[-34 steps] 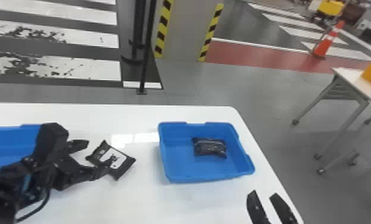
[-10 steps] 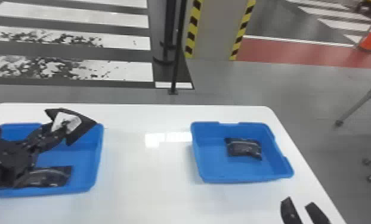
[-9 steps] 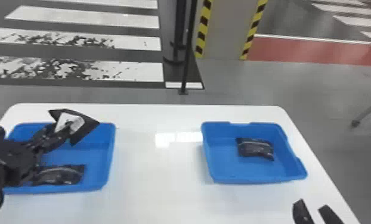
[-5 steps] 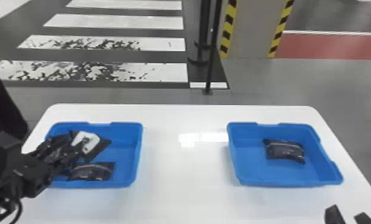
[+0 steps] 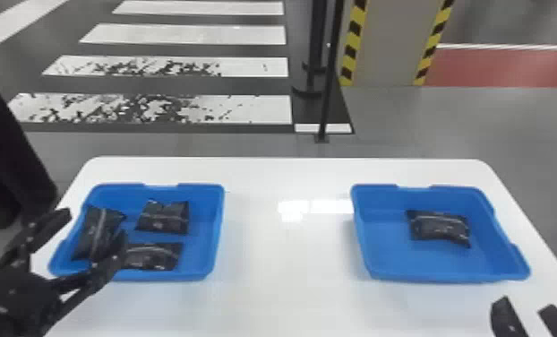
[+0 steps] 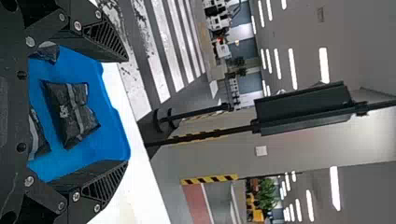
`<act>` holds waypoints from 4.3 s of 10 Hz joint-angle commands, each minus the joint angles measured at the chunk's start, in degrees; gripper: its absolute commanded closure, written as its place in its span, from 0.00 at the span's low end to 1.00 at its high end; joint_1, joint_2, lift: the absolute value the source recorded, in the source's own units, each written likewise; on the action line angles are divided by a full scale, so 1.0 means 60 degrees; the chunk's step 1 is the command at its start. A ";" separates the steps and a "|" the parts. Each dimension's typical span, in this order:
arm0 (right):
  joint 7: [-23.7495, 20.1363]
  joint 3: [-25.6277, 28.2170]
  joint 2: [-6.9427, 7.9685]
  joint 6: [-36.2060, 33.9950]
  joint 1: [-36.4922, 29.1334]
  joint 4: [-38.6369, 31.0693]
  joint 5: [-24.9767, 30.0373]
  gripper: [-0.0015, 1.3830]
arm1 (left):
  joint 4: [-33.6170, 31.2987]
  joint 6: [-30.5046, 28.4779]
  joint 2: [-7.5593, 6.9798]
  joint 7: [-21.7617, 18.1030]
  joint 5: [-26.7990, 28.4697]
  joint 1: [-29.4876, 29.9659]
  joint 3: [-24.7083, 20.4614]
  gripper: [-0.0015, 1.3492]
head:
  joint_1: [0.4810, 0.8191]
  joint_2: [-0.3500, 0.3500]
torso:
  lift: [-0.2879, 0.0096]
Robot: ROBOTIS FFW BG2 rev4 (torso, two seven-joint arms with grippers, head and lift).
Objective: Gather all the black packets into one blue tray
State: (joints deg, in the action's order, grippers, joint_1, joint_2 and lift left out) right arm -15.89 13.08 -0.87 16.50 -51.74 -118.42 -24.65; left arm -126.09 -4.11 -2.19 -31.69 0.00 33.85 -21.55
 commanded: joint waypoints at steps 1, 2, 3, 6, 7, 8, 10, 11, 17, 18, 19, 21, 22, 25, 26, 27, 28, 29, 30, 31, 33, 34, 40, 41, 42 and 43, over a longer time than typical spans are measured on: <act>-0.0004 0.0009 -0.0118 -0.0664 0.0139 -0.0383 0.0642 0.34 | -0.0676 0.0755 0.0389 0.0227 -0.0647 0.1249 -0.0045 0.20 | 0.63 0.47 | 0.60; -0.0062 0.0009 -0.0191 -0.1086 0.0350 -0.0594 0.1042 0.34 | -0.0676 0.1107 0.0389 0.0286 -0.0952 0.1694 -0.0026 0.20 | 0.63 0.48 | 0.60; -0.0179 0.0009 -0.0250 -0.1602 0.0678 -0.0688 0.1366 0.34 | -0.0676 0.1294 0.0389 0.0315 -0.1352 0.2093 -0.0026 0.20 | 0.63 0.49 | 0.60; -0.0443 0.0219 -0.0382 -0.4039 0.1803 -0.1133 0.2013 0.34 | -0.0676 0.1857 0.0389 0.0403 -0.2456 0.2866 0.0146 0.20 | 0.63 0.53 | 0.60; -0.0677 0.0409 -0.0440 -0.4836 0.2295 -0.1040 0.2280 0.34 | -0.0676 0.1834 0.0389 0.0403 -0.2628 0.2890 0.0279 0.20 | 0.63 0.53 | 0.60; -0.0970 0.0619 -0.0499 -0.5820 0.2951 -0.0852 0.2585 0.34 | -0.0676 0.1763 0.0389 0.0403 -0.2666 0.2843 0.0355 0.20 | 0.63 0.52 | 0.60; -0.1717 0.1209 -0.0587 -0.7063 0.4569 0.0156 0.3632 0.34 | -0.0676 0.1669 0.0277 0.0403 -0.2799 0.2749 0.0603 0.21 | 0.63 0.45 | 0.60; -0.2025 0.1380 -0.0631 -0.7367 0.5365 0.0765 0.4146 0.34 | -0.0605 0.1599 0.0203 0.0403 -0.2875 0.2702 0.0717 0.21 | 0.63 0.39 | 0.60; -0.2538 0.1038 -0.1407 -0.8656 0.8459 0.4234 0.4718 0.35 | -0.0254 0.1412 -0.0046 0.0388 -0.3256 0.2374 0.1269 0.21 | 0.63 0.28 | 0.60; -0.2538 0.1038 -0.1495 -0.8844 0.8600 0.4445 0.4737 0.36 | -0.0184 0.1388 -0.0090 0.0388 -0.3351 0.2327 0.1383 0.21 | 0.63 0.26 | 0.60; -0.2538 0.1038 -0.1554 -0.8961 0.8811 0.4796 0.4756 0.36 | -0.0160 0.1388 -0.0090 0.0388 -0.3351 0.2280 0.1383 0.21 | 0.63 0.24 | 0.60; -0.2538 0.0809 -0.1759 -0.9242 0.9397 0.5734 0.4889 0.35 | 0.0004 0.1365 -0.0134 0.0374 -0.3390 0.2116 0.1574 0.22 | 0.63 0.21 | 0.60; -0.2538 0.0619 -0.1832 -0.9406 0.9678 0.6085 0.4927 0.35 | 0.0074 0.1388 -0.0192 0.0374 -0.3466 0.2069 0.1688 0.23 | 0.63 0.21 | 0.60; -0.2538 0.0505 -0.1905 -0.9547 0.9983 0.6554 0.5137 0.37 | 0.0238 0.1365 -0.0207 0.0374 -0.3561 0.1929 0.1802 0.23 | 0.63 0.20 | 0.60; -0.2523 0.0466 -0.1920 -0.9547 1.0030 0.6554 0.5137 0.60 | 0.0262 0.1365 -0.0207 0.0374 -0.3561 0.1905 0.1821 0.23 | 0.63 0.20 | 0.60; -0.2421 0.0447 -0.1890 -0.9477 1.0076 0.6484 0.5079 0.78 | 0.0285 0.1365 -0.0207 0.0344 -0.3561 0.1882 0.1840 0.23 | 0.63 0.19 | 0.60; -0.2391 0.0409 -0.1890 -0.9125 1.0100 0.6484 0.5079 0.91 | 0.0309 0.1341 -0.0207 0.0330 -0.3561 0.1858 0.1860 0.23 | 0.63 0.19 | 0.60; -0.2347 0.0390 -0.1890 -0.8961 1.0147 0.6507 0.5117 0.93 | 0.0309 0.1365 -0.0207 0.0315 -0.3561 0.1858 0.1860 0.24 | 0.63 0.20 | 0.60; -0.2362 0.0390 -0.1905 -0.8727 1.0170 0.6554 0.5175 0.93 | 0.0309 0.1365 -0.0207 0.0315 -0.3561 0.1835 0.1860 0.24 | 0.63 0.20 | 0.60; -0.2362 0.0409 -0.1905 -0.8563 1.0147 0.6554 0.5194 0.93 | 0.0309 0.1388 -0.0221 0.0300 -0.3561 0.1835 0.1860 0.24 | 0.63 0.20 | 0.60; -0.2435 0.0466 -0.1890 -0.8352 0.9701 0.5945 0.5175 0.93 | 0.0309 0.1435 -0.0221 0.0256 -0.3618 0.1835 0.1860 0.24 | 0.63 0.20 | 0.60; -0.2465 0.0619 -0.1847 -0.8352 0.9092 0.5031 0.5156 0.93 | 0.0309 0.1365 -0.0236 0.0183 -0.3656 0.1835 0.1860 0.24 | 0.63 0.20 | 0.60; -0.2538 0.0143 -0.1217 -0.8399 0.5272 -0.1251 0.4889 0.93 | 0.0309 0.0638 -0.0544 0.0007 -0.4170 0.1413 0.2507 0.24 | 0.63 0.18 | 0.60; -0.2611 -0.0333 -0.1202 -0.8281 0.4944 -0.1837 0.4679 0.93 | 0.0309 0.0451 -0.0544 -0.0036 -0.4266 0.1319 0.2621 0.24 | 0.63 0.23 | 0.60; -0.2699 -0.0714 -0.1187 -0.8211 0.4686 -0.2282 0.4546 0.93 | 0.0309 0.0240 -0.0573 -0.0066 -0.4399 0.1202 0.2755 0.24 | 0.63 0.30 | 0.60; -0.2772 -0.1076 -0.1187 -0.8141 0.4545 -0.2540 0.4337 0.93 | 0.0309 -0.0112 -0.0602 -0.0124 -0.4627 0.1062 0.2907 0.24 | 0.63 0.36 | 0.60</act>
State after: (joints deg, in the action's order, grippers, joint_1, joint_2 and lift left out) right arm -32.48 7.81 -8.01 -32.54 -23.95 -132.72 1.99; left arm -124.24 -3.70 -5.70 -32.33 -27.05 40.62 -4.59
